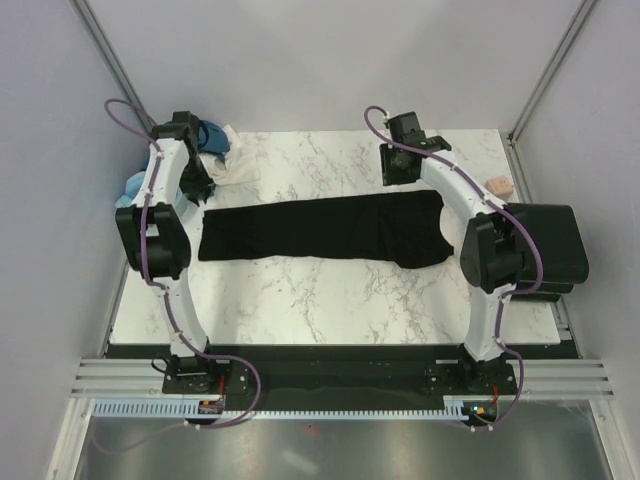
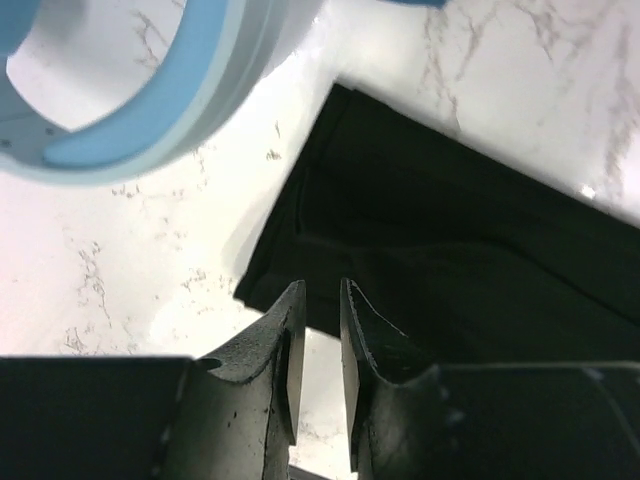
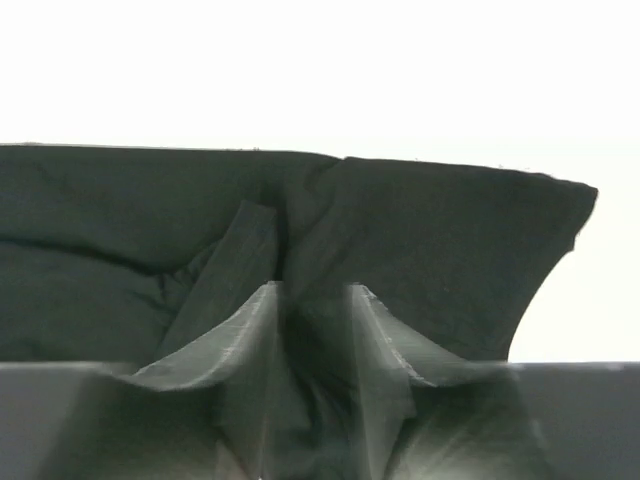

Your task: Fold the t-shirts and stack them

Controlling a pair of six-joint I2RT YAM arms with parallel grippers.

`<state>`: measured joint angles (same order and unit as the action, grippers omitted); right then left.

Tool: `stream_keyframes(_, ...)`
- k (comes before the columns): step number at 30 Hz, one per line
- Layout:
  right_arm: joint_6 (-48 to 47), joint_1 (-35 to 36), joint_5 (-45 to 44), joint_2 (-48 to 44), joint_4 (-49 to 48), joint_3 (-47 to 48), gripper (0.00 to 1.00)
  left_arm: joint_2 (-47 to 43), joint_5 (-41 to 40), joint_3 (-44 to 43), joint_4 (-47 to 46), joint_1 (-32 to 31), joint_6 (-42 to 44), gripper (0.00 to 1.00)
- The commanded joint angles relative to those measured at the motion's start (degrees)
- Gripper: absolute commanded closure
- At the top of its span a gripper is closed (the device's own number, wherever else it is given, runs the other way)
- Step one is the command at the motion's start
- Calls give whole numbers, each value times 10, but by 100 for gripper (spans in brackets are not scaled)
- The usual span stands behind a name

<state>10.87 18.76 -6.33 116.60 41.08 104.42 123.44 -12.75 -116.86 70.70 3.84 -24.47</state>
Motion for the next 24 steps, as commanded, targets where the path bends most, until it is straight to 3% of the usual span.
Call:
stream_keyframes(1, 26, -2, 52, -99, 6, -20, 54, -118, 74, 82, -59, 3, 17, 72)
stream_keyframes(3, 35, 0, 92, -119, 25, -57, 59, -143, 101, 149, -78, -1, 17, 72)
stream_keyframes(5, 43, 6, 137, -159, 36, -120, 57, -166, 110, 208, -88, -7, 20, 72)
stream_keyframes(10, 48, 36, 186, -248, 24, -266, 56, -191, 109, 282, -113, -11, 20, 74)
stream_keyframes(17, 5, 108, 144, -242, 39, -277, 54, -209, 102, 287, -115, -12, 23, 75)
stream_keyframes(24, -22, 133, 77, -217, 18, -295, 53, -225, 99, 306, -118, -11, 23, 75)
